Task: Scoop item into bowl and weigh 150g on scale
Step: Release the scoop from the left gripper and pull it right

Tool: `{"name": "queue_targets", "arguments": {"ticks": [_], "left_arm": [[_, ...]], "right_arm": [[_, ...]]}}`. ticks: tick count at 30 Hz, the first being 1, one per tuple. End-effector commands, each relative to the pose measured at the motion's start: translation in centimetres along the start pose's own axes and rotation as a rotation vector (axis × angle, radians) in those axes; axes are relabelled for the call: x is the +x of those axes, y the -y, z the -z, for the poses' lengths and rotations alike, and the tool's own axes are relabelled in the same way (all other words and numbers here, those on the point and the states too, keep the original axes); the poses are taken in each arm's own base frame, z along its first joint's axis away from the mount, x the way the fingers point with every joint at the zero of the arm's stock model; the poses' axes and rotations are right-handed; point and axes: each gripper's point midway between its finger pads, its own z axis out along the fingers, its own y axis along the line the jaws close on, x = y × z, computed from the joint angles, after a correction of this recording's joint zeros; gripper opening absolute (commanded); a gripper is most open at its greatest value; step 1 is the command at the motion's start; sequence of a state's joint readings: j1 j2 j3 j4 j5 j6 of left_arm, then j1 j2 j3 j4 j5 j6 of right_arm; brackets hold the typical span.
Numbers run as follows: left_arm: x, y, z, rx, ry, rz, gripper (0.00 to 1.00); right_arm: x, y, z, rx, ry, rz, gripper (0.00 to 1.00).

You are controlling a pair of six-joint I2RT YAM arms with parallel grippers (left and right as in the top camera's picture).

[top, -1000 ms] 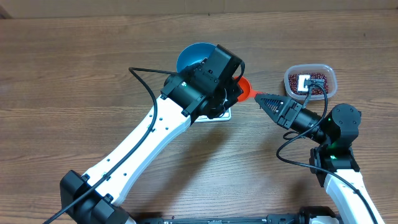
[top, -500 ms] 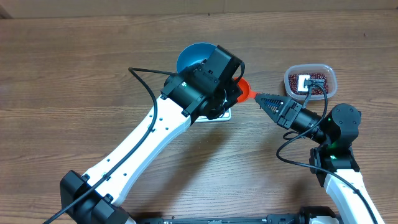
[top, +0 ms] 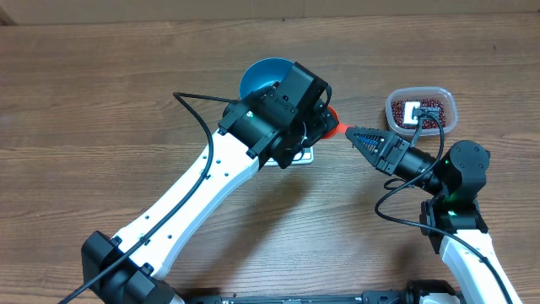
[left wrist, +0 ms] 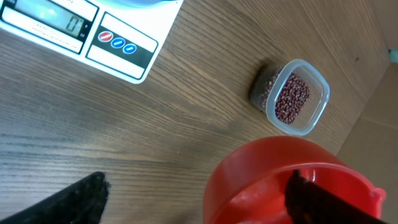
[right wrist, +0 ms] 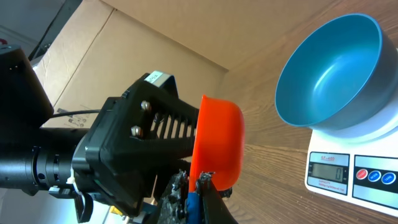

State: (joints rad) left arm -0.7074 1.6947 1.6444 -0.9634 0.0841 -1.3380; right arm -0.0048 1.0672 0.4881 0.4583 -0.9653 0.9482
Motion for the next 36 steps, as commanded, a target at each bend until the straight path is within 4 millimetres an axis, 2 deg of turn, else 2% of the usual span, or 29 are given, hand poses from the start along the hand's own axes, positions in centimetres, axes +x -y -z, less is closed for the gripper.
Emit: {"name": "queue_targets", "arguments": {"ticks": [1, 7, 12, 20, 27, 31, 36], "left_arm": [[0.0, 0.0, 0.0, -0.007, 0.009, -0.023, 0.97], [0.0, 0.0, 0.0, -0.009, 0.007, -0.109, 1.0], [-0.1, -0.1, 0.0, -0.007, 0.001, -0.19, 1.0], [0.0, -0.7, 0.0, -0.033, -0.013, -0.471, 0.99], [-0.6, -2.0, 0.1, -0.098, 0.01, -0.586, 0.99], [-0.7, -2.6, 0.2, -0.129, 0.008, -0.65, 0.96], [-0.7, -2.9, 0.2, -0.137, -0.002, -0.697, 0.99]], "right_arm": [[-0.5, -1.0, -0.2, -0.018, -0.005, 0.023, 0.04], [-0.8, 1.2, 0.8, 0.057, 0.013, -0.004, 0.04], [-0.8, 4.3, 2.3, 0.161, 0.027, -0.064, 0.04], [-1.0, 6.8, 4.2, 0.247, 0.054, -0.111, 0.04], [-0.8, 7.4, 4.7, 0.27, 0.053, -0.122, 0.04], [-0.8, 7.4, 4.7, 0.272, 0.055, -0.121, 0.04], [-0.8, 7.9, 4.8, 0.3, 0.062, -0.144, 0.04]]}}
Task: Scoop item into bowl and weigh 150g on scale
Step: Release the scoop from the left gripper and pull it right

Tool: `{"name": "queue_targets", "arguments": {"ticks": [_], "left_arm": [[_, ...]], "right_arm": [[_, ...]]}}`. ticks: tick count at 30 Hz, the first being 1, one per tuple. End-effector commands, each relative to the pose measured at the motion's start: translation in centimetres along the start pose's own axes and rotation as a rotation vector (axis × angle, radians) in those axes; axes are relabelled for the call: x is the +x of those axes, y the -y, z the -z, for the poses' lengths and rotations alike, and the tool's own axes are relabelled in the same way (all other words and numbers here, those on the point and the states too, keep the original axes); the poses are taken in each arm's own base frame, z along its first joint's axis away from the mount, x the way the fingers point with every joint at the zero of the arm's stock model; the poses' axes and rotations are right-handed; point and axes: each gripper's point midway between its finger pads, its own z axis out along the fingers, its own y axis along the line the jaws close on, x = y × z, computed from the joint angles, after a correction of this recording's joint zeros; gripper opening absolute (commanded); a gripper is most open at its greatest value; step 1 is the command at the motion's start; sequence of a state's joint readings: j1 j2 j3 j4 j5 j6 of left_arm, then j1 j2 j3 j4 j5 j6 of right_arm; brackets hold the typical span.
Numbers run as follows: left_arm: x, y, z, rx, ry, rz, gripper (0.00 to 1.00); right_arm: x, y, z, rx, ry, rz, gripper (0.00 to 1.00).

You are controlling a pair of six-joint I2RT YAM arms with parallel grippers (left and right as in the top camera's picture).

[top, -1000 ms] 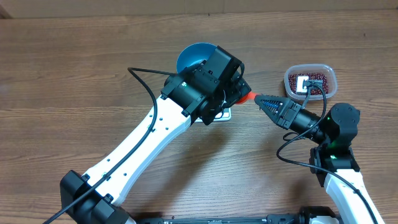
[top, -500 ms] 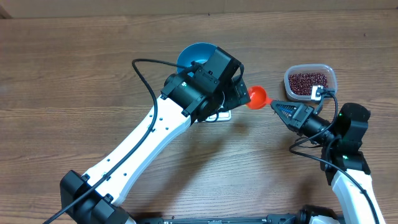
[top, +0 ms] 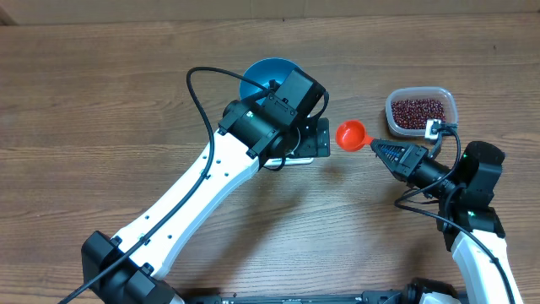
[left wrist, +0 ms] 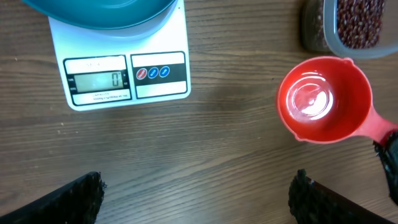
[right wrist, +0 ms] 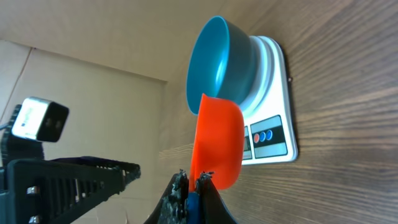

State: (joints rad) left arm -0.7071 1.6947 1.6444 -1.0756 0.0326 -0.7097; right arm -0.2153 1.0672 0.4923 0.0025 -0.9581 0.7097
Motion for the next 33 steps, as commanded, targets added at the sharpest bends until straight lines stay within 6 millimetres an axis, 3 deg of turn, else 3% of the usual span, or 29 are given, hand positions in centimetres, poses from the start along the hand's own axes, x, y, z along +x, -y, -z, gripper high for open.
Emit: {"name": "queue_targets", "arguments": {"ticks": [1, 8, 18, 26, 28, 33], "left_arm": [[-0.3, -0.3, 0.0, -0.019, 0.01, -0.085, 0.99], [0.1, -0.5, 0.0, -0.025, -0.009, -0.156, 1.0], [0.1, -0.7, 0.0, -0.033, -0.009, -0.267, 0.95], [-0.4, -1.3, 0.0, -0.072, 0.015, -0.268, 0.84], [-0.5, -1.3, 0.0, -0.073, 0.018, -0.268, 0.78], [-0.5, -1.4, 0.1, -0.081, 0.022, -0.268, 0.44]], "right_arm": [[-1.0, -0.3, 0.2, 0.022, 0.026, 0.014, 0.04], [-1.7, -0.3, 0.7, 0.116, 0.025, 0.002, 0.04], [-4.9, -1.1, 3.0, 0.345, 0.103, 0.049, 0.04], [-6.3, 1.2, 5.5, 0.574, 0.194, 0.033, 0.04], [-6.2, 1.3, 5.6, 0.585, 0.181, 0.059, 0.04], [-5.7, 1.8, 5.8, 0.618, 0.128, 0.154, 0.04]]}}
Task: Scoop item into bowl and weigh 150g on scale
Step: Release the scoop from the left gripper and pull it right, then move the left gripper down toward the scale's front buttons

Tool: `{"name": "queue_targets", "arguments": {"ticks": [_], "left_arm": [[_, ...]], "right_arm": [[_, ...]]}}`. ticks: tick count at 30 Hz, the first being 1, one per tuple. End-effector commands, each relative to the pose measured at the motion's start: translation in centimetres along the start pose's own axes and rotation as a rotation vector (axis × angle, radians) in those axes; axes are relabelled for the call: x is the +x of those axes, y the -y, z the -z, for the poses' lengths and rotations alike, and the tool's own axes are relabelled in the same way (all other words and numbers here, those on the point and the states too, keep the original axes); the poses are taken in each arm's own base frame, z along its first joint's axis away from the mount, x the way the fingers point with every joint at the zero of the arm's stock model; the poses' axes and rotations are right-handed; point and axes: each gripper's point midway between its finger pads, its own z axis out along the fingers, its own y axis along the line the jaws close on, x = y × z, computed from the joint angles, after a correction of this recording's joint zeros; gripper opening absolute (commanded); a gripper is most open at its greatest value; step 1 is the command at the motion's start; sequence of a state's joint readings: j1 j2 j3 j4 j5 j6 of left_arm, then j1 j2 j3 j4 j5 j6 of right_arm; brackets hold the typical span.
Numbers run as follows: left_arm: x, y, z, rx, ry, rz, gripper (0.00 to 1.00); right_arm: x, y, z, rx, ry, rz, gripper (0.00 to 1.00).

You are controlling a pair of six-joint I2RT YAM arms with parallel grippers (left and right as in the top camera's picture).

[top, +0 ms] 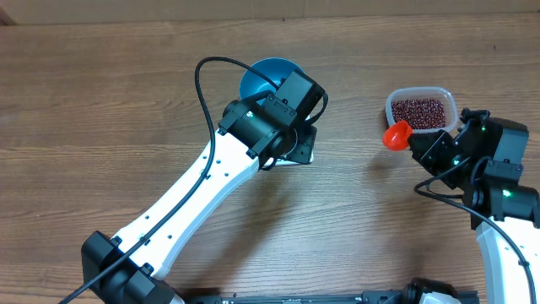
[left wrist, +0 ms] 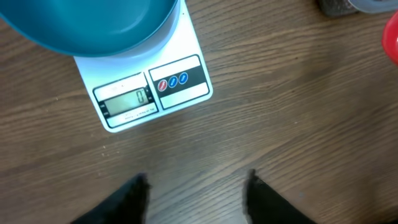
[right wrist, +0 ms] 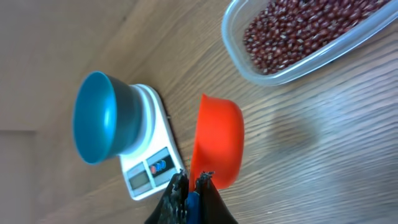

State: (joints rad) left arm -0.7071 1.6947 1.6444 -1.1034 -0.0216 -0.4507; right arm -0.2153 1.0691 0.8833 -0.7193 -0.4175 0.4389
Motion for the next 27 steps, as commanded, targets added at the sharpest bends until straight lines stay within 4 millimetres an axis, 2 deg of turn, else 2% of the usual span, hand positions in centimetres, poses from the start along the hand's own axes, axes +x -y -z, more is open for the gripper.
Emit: {"name": "queue_targets", "arguments": {"ticks": [1, 4, 7, 13, 17, 20, 27], "left_arm": [[-0.4, -0.5, 0.0, -0.03, 0.017, -0.009, 0.4], [-0.5, -0.6, 0.0, -0.037, 0.019, -0.01, 0.22], [-0.5, -0.6, 0.0, -0.036, 0.021, -0.027, 0.04], [-1.7, -2.0, 0.1, -0.13, 0.075, -0.114, 0.04], [-1.8, -2.4, -0.4, -0.156, 0.068, -0.152, 0.04], [-1.7, -2.4, -1.6, -0.163, 0.048, -0.16, 0.04], [-0.9, -2.6, -6.2, -0.198, -0.045, -0.18, 0.04]], "right_arm": [[-1.1, 0.4, 0.8, 0.059, 0.037, 0.104, 0.04], [-0.8, 1.4, 1.1, 0.116, 0.022, 0.133, 0.04], [-0.5, 1.2, 1.5, 0.121, 0.004, 0.166, 0.04], [-0.7, 1.0, 1.7, 0.118, 0.009, 0.167, 0.04], [-0.7, 1.0, 1.7, 0.118, 0.009, 0.167, 0.04], [-0.7, 0.9, 1.7, 0.11, 0.007, 0.167, 0.04], [-0.7, 0.9, 1.7, 0.111, 0.007, 0.167, 0.04]]}}
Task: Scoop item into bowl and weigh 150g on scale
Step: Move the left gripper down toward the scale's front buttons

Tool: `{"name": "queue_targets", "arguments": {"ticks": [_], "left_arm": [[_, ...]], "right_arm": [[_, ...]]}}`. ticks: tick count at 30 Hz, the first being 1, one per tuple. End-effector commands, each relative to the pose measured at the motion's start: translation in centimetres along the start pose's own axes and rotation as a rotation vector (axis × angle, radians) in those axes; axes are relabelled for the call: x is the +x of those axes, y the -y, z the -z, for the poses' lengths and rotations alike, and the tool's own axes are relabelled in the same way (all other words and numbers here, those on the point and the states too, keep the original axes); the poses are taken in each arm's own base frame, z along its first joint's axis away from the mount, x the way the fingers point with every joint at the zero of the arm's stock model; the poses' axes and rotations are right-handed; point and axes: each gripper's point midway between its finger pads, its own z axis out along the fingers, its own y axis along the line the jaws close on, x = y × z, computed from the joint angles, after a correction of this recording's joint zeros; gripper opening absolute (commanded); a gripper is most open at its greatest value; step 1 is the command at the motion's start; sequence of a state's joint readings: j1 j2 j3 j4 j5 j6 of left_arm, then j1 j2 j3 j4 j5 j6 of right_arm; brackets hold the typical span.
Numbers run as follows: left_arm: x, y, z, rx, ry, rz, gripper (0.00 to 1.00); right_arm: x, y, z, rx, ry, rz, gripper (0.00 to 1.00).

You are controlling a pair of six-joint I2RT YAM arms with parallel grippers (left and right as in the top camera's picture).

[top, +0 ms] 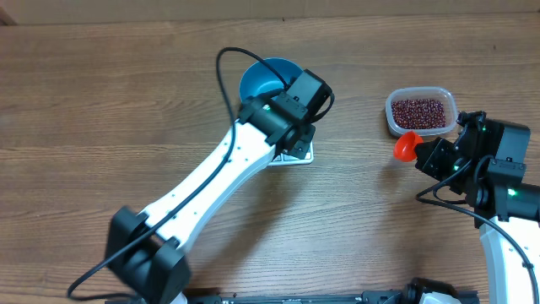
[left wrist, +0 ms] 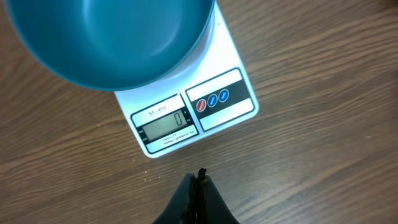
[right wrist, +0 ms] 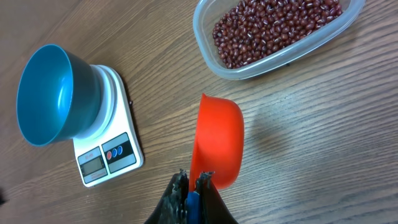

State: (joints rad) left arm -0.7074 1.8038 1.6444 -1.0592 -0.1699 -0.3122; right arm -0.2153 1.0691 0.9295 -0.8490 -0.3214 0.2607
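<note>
My right gripper [right wrist: 192, 178] is shut on the handle of a red scoop [right wrist: 217, 140], seen edge-on and empty as far as shows; overhead the red scoop [top: 407, 145] hangs just below-left of a clear tub of red beans [top: 420, 111], also in the right wrist view as the tub [right wrist: 273, 31]. A blue bowl [left wrist: 112, 37] sits empty on a white scale [left wrist: 199, 109] whose display reads 0. My left gripper [left wrist: 198, 180] is shut on nothing, just in front of the scale; overhead the left gripper [top: 297, 145] covers part of the scale [top: 291, 154].
Brown wood table [top: 101, 127] all round. A black cable [top: 232, 63] loops off the left arm beside the bowl [top: 266, 78]. Cardboard wall along the far table edge.
My left gripper went from open to shut and moved closer over the scale. My right gripper with the scoop shifted slightly down and right, away from the tub's corner.
At first both grippers met at the scoop next to the scale, the left one open around it. Then the right gripper alone held the scoop between scale and tub. It then carried it to the tub's lower left corner, where it still hangs.
</note>
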Motion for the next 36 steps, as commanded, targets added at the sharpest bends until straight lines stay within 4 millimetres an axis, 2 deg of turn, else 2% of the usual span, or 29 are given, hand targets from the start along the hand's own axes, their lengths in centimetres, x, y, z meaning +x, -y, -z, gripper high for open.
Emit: {"name": "queue_targets", "arguments": {"ticks": [1, 14, 16, 36], "left_arm": [[0.3, 0.1, -2.9, -0.037, -0.05, -0.045, 0.04], [1.3, 0.9, -9.0, -0.06, -0.131, -0.074, 0.04], [1.3, 1.0, -9.4, -0.059, -0.135, -0.074, 0.04], [1.4, 1.4, -9.5, -0.049, -0.136, -0.113, 0.04]], "right_arm": [[-1.3, -0.5, 0.8, -0.005, 0.04, 0.019, 0.04], [-1.7, -0.7, 0.8, -0.01, 0.055, 0.023, 0.04], [-1.9, -0.8, 0.8, -0.014, 0.064, 0.02, 0.04], [-1.9, -0.8, 0.8, -0.017, 0.063, 0.021, 0.04]]}}
